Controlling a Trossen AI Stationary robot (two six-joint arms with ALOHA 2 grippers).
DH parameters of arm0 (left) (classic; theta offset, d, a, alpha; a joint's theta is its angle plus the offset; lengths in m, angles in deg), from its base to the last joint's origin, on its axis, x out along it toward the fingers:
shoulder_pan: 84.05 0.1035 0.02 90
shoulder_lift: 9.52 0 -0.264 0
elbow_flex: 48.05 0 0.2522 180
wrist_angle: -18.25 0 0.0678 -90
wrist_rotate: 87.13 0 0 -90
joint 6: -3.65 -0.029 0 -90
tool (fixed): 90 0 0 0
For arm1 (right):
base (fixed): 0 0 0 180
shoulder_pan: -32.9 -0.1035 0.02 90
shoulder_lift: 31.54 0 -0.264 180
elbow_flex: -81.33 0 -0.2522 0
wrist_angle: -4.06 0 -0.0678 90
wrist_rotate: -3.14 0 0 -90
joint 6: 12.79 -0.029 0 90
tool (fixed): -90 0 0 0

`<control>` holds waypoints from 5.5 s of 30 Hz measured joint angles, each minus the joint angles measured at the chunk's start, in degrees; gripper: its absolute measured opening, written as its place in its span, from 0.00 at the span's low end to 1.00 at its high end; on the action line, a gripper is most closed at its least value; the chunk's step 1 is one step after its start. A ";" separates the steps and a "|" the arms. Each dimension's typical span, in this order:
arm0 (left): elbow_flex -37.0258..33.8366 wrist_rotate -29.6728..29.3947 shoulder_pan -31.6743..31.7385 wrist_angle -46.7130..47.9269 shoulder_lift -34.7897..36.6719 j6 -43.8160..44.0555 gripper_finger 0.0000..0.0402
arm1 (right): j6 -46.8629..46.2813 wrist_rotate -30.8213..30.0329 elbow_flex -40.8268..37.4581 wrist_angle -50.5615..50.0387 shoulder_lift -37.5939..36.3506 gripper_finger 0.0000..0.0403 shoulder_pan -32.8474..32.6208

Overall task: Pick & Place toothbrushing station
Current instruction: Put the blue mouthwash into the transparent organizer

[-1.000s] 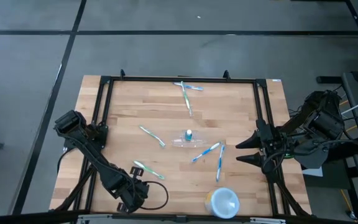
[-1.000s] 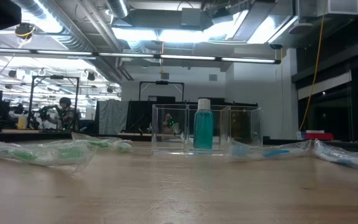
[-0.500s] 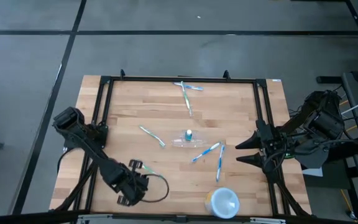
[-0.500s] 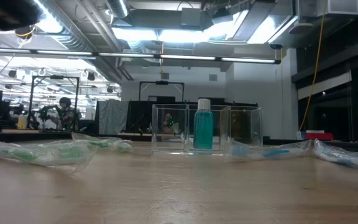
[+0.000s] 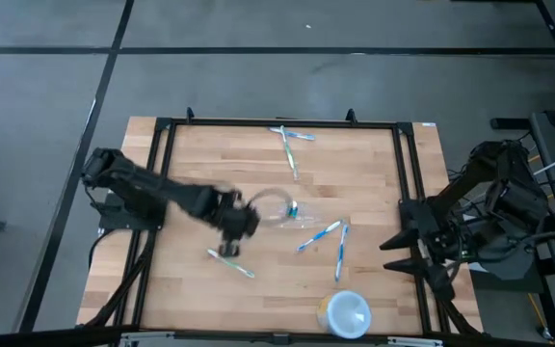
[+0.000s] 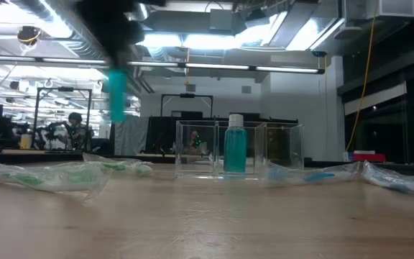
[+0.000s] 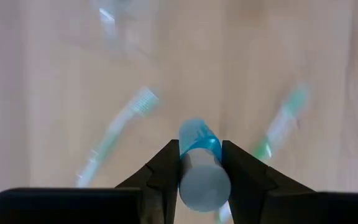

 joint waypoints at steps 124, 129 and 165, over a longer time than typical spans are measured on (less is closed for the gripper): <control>51.43 1.81 12.64 16.04 -40.97 8.53 0.23 | -3.97 -8.67 0.04 -0.08 1.88 0.50 -11.39; 51.16 1.79 12.64 15.31 -40.94 8.57 0.23 | -3.97 -8.65 0.04 -0.10 1.90 0.50 -11.39; 51.10 1.13 12.75 15.33 -40.94 9.47 0.23 | -1.86 -9.40 0.04 2.48 2.14 0.50 -12.06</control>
